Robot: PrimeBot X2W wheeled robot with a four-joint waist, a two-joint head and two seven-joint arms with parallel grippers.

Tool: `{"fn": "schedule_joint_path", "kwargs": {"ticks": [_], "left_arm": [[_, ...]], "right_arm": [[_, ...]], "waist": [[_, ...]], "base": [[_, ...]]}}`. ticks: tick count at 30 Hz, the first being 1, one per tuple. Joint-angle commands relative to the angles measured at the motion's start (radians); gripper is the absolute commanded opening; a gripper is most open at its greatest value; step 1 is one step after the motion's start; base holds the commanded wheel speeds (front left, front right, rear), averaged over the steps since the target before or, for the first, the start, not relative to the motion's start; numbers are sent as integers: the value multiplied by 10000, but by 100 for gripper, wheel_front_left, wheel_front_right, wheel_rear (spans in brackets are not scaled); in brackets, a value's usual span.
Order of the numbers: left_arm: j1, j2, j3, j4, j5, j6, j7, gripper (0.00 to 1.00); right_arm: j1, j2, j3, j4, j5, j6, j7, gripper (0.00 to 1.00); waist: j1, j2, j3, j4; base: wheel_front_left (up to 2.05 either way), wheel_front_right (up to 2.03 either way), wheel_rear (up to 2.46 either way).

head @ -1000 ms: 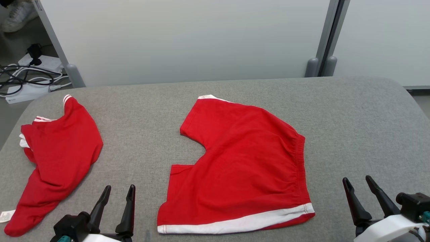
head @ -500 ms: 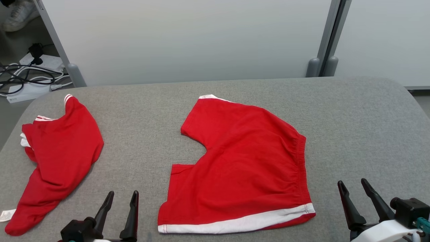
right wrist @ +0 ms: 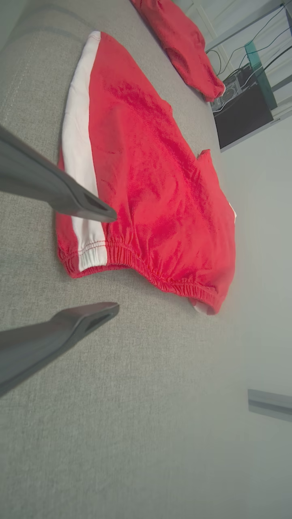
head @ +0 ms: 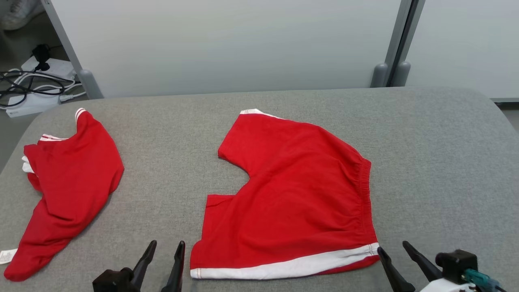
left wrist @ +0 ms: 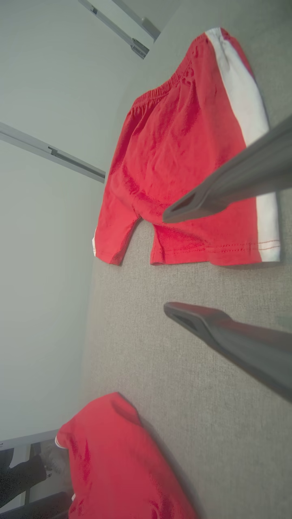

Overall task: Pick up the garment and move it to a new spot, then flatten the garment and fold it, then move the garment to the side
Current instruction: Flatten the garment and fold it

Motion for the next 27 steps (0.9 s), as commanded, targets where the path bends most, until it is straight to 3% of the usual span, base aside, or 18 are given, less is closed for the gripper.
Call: {"fn": "schedule_joint_path", "kwargs": {"ticks": [1,9,18,21,23,24,25,27], "left_arm": [[-388,132,148,-191,-128,-72,-105,100],[-638,281,-513,-131,-293,-72,-105,100],[-864,466,-951,-144,-484,-72,-105,100],[-909,477,-1064,-146,-533,-72,-105,100],[-952,488,-1156,-129,-581,-72,-105,100],[-971,494,-1214,-114,-619,-72,-105,100],[-990,505,-1254,-104,-648,-72,-105,100],[-1023,476,-1301,-136,-833,-72,-105,100]], "right_arm": [[-599,-334,485,-13,208,-2,103,100],[-1574,-757,1927,926,1137,-2,214,100],[-2239,-1031,2849,1615,1964,-2,65,100],[-2395,-1090,3261,1752,2268,-2,54,75],[-2468,-1160,3516,1809,2480,-2,44,46],[-2500,-1210,3665,1822,2566,-2,43,37],[-2533,-1260,3782,1830,2655,-2,28,5],[-2610,-1362,3975,1829,2811,-2,-18,0]], "waist": [[0,0,89,64],[0,0,443,435],[0,0,761,650],[0,0,840,678],[0,0,884,685],[0,0,897,684],[0,0,908,677],[0,0,934,656]], "base": [[0,0,0],[0,0,0],[0,0,0],[0,0,0],[0,0,0],[0,0,0],[0,0,0],[0,0,0]]}}
